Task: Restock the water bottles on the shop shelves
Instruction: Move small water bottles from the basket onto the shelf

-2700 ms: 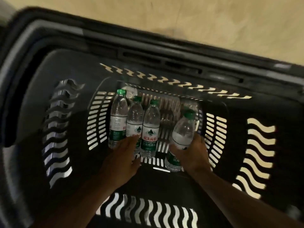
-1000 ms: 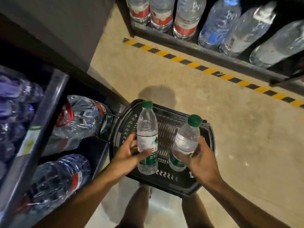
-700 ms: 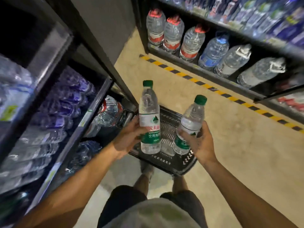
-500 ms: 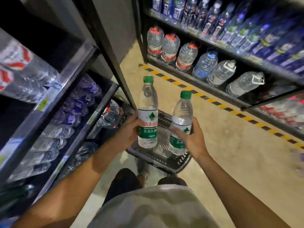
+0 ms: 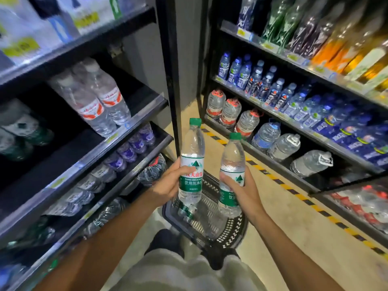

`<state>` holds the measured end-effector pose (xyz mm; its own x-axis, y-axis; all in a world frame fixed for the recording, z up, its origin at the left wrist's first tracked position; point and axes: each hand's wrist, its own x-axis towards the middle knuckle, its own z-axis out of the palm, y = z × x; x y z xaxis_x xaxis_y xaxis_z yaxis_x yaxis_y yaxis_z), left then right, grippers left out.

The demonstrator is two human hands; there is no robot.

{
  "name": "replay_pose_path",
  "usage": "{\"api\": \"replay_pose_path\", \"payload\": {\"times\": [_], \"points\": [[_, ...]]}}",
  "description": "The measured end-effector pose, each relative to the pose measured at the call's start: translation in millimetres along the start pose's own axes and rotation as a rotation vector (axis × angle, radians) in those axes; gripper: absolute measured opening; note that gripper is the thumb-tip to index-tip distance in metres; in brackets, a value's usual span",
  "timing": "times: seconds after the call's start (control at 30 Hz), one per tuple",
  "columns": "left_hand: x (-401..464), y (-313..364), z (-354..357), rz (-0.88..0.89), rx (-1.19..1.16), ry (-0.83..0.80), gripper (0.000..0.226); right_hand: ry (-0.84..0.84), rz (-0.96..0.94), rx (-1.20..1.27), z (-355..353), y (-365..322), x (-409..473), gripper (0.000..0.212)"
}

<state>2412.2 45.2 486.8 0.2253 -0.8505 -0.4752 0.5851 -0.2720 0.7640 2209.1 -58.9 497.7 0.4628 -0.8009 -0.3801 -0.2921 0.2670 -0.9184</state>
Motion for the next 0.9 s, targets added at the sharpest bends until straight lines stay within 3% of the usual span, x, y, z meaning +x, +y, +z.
{"api": "replay_pose_path", "payload": {"times": [0.13,0.3,0.4,0.53,0.63,0.9], "points": [[-28,-5,11,0.099,-0.010,0.074,0.059,-0.149,-0.063,0.015,-7,-16,-2,0.056],[-62,-16,30,0.182,-0.066,0.208,0.060,-0.335,-0.106,0.024,-12,-27,-4,0.039],[-89,-20,37,0.242,-0.094,0.293,0.055,-0.456,-0.075,0.041,-9,-32,-3,0.060],[-128,-27,40,0.321,-0.110,0.429,0.056,-0.579,-0.115,0.003,10,-36,-9,0.033],[-158,-29,39,0.391,-0.132,0.524,0.052,-0.673,-0.164,-0.031,31,-41,-19,0.048],[-250,-44,-1,0.493,-0.071,0.689,0.050,-0.862,-0.294,-0.148,108,-62,-63,0.047]]}}
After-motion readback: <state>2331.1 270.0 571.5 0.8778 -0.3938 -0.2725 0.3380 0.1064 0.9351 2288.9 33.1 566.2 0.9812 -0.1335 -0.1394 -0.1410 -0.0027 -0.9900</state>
